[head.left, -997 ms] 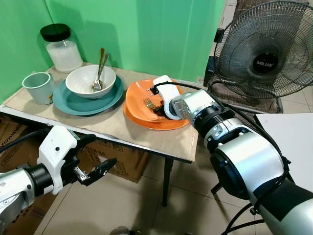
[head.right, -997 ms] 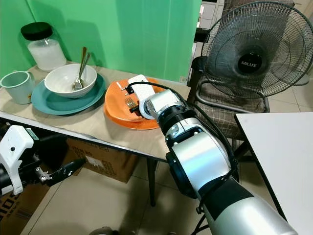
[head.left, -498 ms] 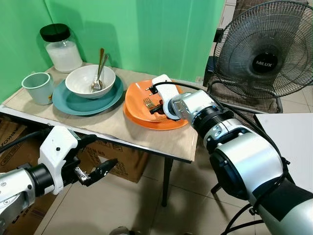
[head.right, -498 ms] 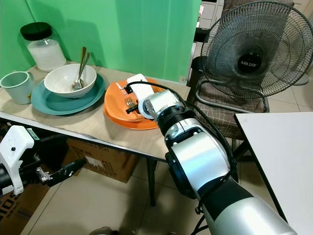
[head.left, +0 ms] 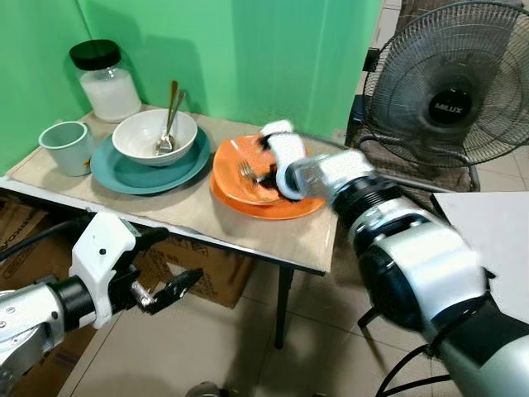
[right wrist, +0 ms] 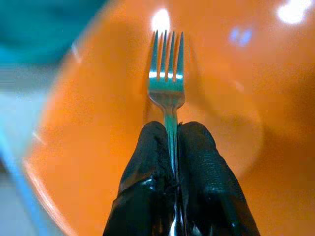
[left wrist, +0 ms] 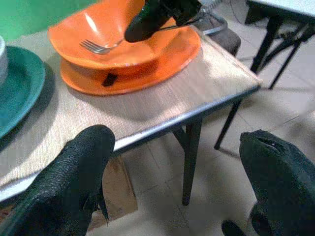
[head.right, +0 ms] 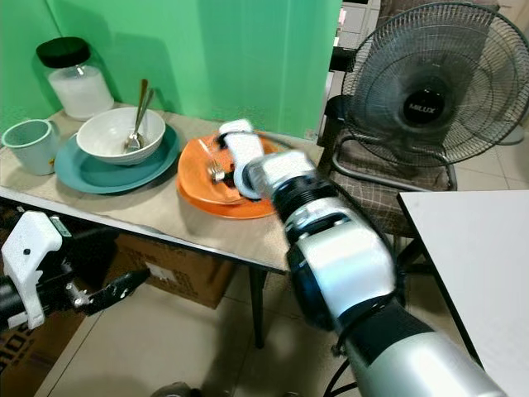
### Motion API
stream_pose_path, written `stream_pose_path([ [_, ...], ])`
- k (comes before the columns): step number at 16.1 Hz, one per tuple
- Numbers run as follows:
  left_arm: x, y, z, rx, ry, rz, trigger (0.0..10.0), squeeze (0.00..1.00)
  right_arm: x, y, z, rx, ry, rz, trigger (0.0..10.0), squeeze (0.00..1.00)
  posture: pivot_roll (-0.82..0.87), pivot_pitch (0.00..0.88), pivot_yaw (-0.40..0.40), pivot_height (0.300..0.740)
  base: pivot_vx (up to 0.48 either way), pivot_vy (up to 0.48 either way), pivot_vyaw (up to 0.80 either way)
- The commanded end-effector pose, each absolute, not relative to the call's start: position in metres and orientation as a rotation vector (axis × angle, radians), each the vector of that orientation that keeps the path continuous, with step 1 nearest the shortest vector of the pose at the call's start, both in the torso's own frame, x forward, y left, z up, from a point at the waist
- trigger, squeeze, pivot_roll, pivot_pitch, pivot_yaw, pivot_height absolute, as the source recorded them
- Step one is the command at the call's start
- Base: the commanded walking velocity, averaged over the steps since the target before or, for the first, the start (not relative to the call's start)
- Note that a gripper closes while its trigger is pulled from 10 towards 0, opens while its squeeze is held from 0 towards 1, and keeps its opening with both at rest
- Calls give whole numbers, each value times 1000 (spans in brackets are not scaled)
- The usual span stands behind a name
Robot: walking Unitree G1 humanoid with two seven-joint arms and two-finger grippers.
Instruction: Setting the table
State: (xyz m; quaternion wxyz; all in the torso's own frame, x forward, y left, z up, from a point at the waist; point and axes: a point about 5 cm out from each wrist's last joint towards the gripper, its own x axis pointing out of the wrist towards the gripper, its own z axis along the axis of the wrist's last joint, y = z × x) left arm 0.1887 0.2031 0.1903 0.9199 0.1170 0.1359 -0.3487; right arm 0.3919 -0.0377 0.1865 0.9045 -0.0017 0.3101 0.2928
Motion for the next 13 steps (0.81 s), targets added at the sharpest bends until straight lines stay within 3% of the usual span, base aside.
stream_pose_path([
  [1, 189, 195, 193, 247, 245, -725, 10000, 0, 399, -38, 223, 110, 524, 684, 0, 0, 27, 33, 9, 740, 0, 0, 0],
  [3, 195, 187, 193, 223, 198, -688, 10000, 0, 399, -48, 243, 235, 407, 773, 0, 0, 12, 19, 23, 740, 0, 0, 0],
  [5, 202, 171, 193, 197, 136, -650, 10000, 0, 388, -62, 260, 272, 180, 809, 2510, 0, 1, 2, 35, 740, 0, 0, 0],
  [6, 203, 168, 194, 190, 123, -646, 10000, 0, 384, -65, 261, 266, 147, 811, 8824, 0, -2, 0, 39, 740, 0, 0, 0],
  [7, 205, 160, 196, 168, 92, -630, 10000, 0, 375, -71, 265, 275, 74, 807, 10000, 0, -14, 0, 45, 740, 0, 0, 0],
  [8, 211, 145, 201, 129, 33, -603, 10000, 0, 354, -92, 270, 269, -134, 710, 10000, 0, -23, 0, 52, 740, 0, 0, 0],
  [10, 215, 139, 202, 143, 6, -549, 10000, 0, 327, -110, 268, 306, -182, 622, 10000, 0, -42, 0, 68, 740, 0, 0, 0],
  [13, 223, 138, 201, 177, -21, -464, 10000, 0, 291, -115, 266, 187, -253, 543, 10000, 0, -71, 14, 75, 740, 0, 0, 0],
])
